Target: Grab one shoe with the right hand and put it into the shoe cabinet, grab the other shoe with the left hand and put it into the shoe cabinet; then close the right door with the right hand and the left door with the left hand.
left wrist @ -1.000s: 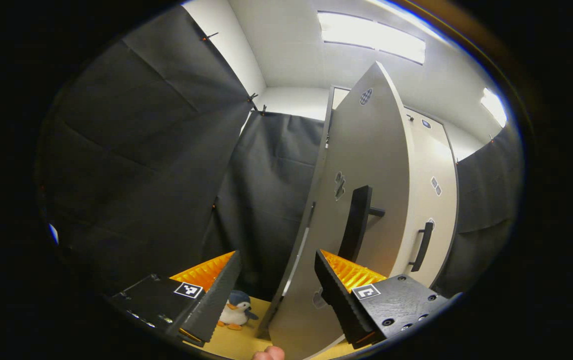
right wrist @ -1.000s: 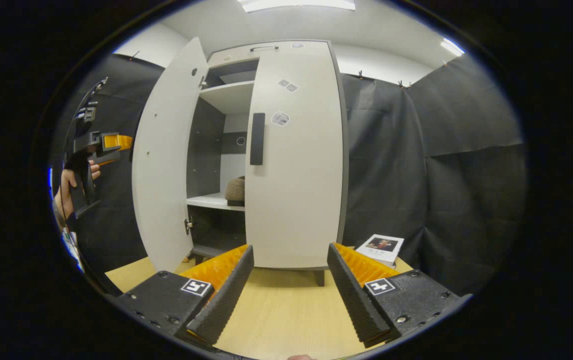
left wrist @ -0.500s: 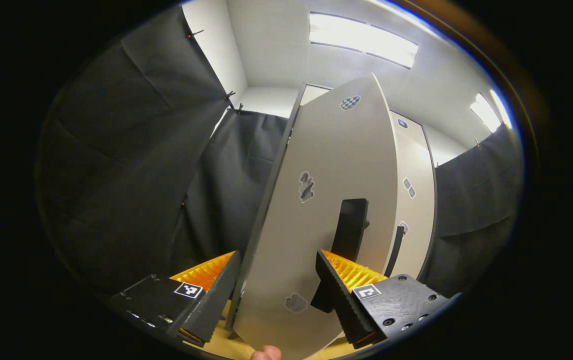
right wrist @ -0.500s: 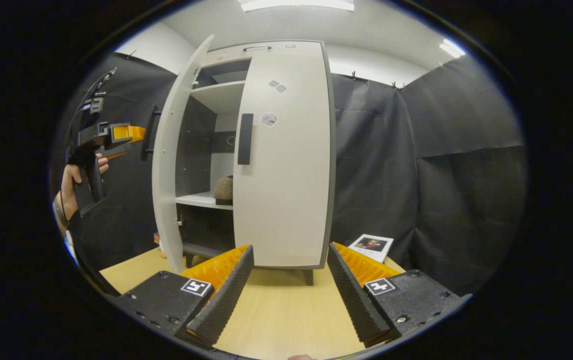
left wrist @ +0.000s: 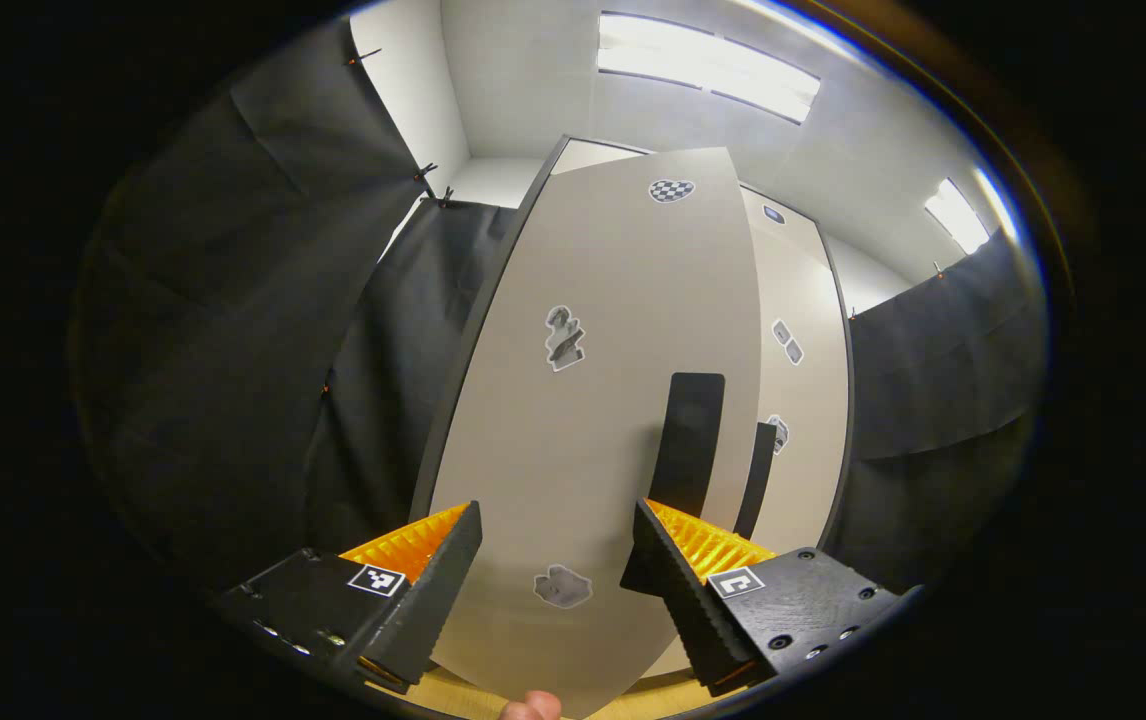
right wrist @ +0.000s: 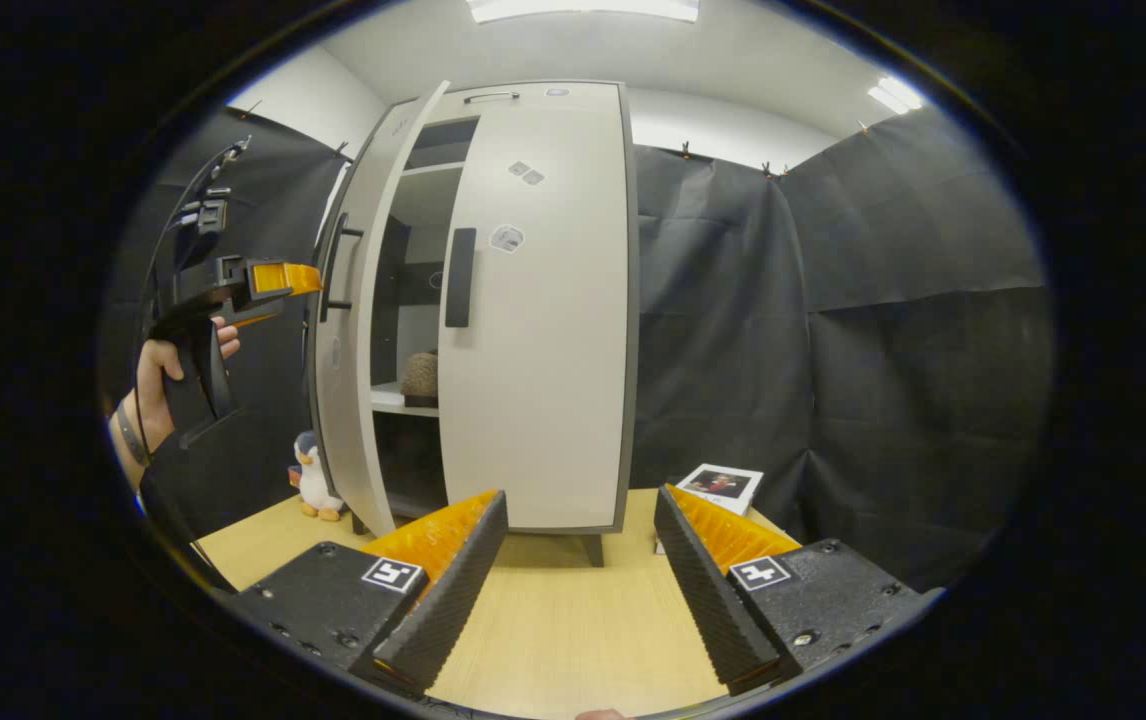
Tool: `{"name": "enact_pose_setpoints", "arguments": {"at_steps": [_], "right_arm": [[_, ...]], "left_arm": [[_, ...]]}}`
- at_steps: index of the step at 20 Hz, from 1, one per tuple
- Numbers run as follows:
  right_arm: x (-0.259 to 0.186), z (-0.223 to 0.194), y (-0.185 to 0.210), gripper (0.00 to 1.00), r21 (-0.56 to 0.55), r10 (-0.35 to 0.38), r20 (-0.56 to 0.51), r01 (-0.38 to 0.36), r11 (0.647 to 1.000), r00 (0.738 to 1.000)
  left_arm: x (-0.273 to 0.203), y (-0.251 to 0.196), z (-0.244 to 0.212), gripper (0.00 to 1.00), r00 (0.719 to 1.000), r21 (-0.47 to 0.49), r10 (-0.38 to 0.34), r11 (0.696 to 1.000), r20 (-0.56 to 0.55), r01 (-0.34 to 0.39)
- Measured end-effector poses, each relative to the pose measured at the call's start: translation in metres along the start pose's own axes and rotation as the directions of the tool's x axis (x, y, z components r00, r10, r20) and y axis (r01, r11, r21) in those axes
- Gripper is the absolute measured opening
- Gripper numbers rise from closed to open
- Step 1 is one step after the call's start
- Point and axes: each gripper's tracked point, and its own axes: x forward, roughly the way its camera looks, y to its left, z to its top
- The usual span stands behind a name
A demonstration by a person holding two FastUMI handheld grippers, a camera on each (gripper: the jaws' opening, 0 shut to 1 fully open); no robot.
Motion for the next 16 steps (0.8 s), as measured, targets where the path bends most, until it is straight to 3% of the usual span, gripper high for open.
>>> {"name": "enact_pose_setpoints", "arguments": {"at_steps": [7,16], "right_arm": [[-0.001,-0.003,-0.005,0.96,0.031,-0.009,-0.002,0.009,0.999,1.000],[0.000,-0.014,0.005,0.97,0.049,0.023,-0.023,-0.021,0.999,0.999]], "left_arm": [[-0.015,-0.013,0.003,0.94,0.999,-0.008,-0.036,0.999,-0.030,0.036],[-0.062,-0.034,-0.029,0.94,0.991,0.028,-0.058,0.998,-0.121,0.062]]}}
